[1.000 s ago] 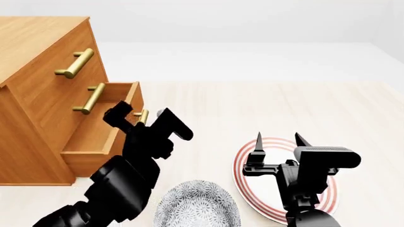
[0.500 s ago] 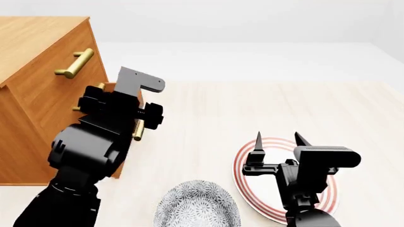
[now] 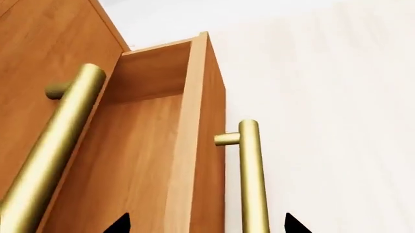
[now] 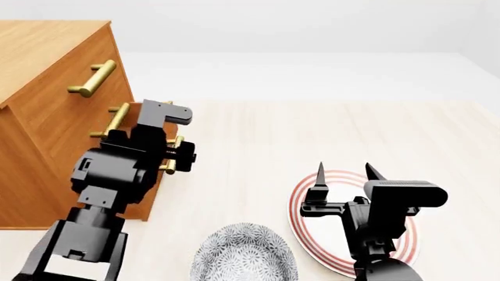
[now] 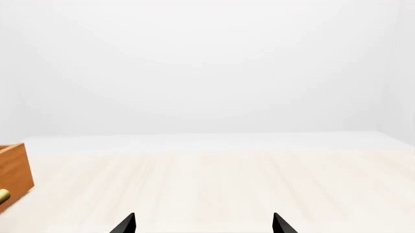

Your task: Open the bottom drawer of the cabinet.

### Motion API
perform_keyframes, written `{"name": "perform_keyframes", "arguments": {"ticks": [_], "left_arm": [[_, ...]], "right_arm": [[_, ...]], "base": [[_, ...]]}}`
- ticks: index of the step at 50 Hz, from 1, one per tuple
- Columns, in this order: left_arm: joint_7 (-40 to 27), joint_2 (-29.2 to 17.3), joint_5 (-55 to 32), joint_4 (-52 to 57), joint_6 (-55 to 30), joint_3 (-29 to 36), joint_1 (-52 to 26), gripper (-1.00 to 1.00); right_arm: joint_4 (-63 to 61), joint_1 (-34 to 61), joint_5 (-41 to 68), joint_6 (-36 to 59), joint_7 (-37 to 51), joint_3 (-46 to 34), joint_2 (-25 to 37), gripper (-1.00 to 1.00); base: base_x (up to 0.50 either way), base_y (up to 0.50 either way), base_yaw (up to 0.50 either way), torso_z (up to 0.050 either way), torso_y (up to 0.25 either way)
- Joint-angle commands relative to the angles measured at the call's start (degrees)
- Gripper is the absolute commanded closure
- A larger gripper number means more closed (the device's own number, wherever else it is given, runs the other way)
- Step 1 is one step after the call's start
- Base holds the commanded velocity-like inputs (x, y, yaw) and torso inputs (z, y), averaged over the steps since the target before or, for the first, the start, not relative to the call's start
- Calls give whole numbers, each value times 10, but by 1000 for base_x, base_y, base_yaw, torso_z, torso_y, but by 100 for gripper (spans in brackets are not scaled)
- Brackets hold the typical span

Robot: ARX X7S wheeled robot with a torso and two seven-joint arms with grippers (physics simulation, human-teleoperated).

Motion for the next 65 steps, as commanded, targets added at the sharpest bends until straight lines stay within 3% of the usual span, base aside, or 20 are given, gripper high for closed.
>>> {"name": "perform_keyframes", "arguments": {"ticks": [1, 20, 31, 40, 56, 65], "left_arm": [[38, 5, -21, -73, 10, -7, -11, -100], [93, -2, -73, -75, -25, -35, -20, -100], [126, -9, -124, 26, -95, -39, 2, -100], [114, 1, -150, 107, -142, -43, 24, -100], [126, 40, -172, 125, -145, -18, 31, -100], [134, 39, -181, 135, -141, -10, 34, -100]], "right_arm": [[2, -1, 2, -3, 2, -2, 2, -100], [-1, -3, 6, -3, 8, -4, 6, -100], [-2, 2, 7, 0, 11, -7, 7, -100], [-3, 2, 8, -1, 13, -9, 9, -100], [-5, -3, 13, -6, 15, -8, 14, -100], [-3, -3, 14, -8, 17, -8, 16, -100]], "base": [[0, 0, 0, 0, 0], [0, 0, 0, 0, 0], [0, 0, 0, 0, 0], [0, 0, 0, 0, 0], [0, 0, 0, 0, 0], [0, 0, 0, 0, 0]]}}
